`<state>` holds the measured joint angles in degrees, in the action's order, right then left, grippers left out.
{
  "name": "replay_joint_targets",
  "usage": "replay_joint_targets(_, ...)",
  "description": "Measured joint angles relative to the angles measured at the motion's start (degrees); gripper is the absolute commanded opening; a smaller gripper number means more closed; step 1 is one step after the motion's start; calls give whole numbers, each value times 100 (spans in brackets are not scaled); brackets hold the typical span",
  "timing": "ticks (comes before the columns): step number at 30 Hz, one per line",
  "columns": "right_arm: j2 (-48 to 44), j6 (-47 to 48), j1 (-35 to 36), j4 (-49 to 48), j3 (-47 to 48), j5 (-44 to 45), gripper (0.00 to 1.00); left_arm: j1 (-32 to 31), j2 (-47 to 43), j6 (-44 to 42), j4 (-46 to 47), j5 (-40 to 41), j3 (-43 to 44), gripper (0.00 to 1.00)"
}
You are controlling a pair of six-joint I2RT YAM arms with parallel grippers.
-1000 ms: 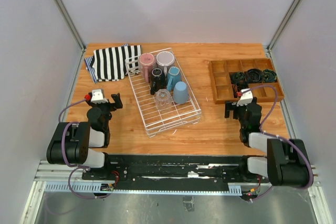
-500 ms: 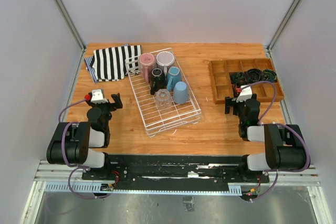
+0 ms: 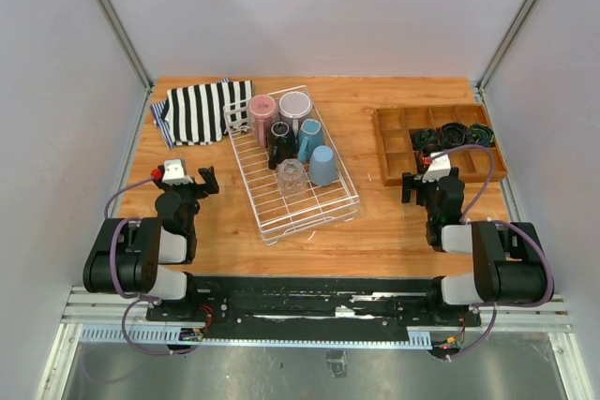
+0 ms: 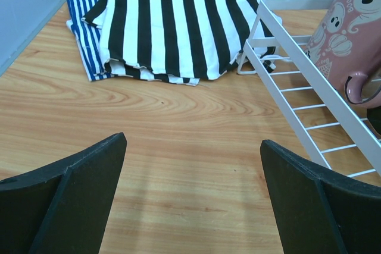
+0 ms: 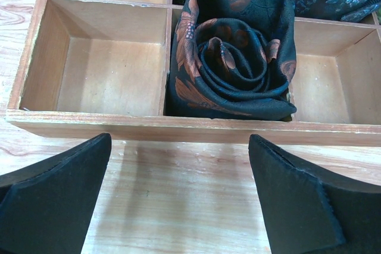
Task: Load the cups into the dish rack
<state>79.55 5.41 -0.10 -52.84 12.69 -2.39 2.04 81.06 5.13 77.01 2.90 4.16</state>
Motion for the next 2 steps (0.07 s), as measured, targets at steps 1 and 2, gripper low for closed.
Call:
replay_joint_targets(1, 0, -2, 0, 0, 0, 0, 98, 0, 0, 0, 0, 0, 2, 100)
replay_joint_targets(2, 0, -2, 0, 0, 2, 2, 98, 0, 0, 0, 0, 0, 0, 100)
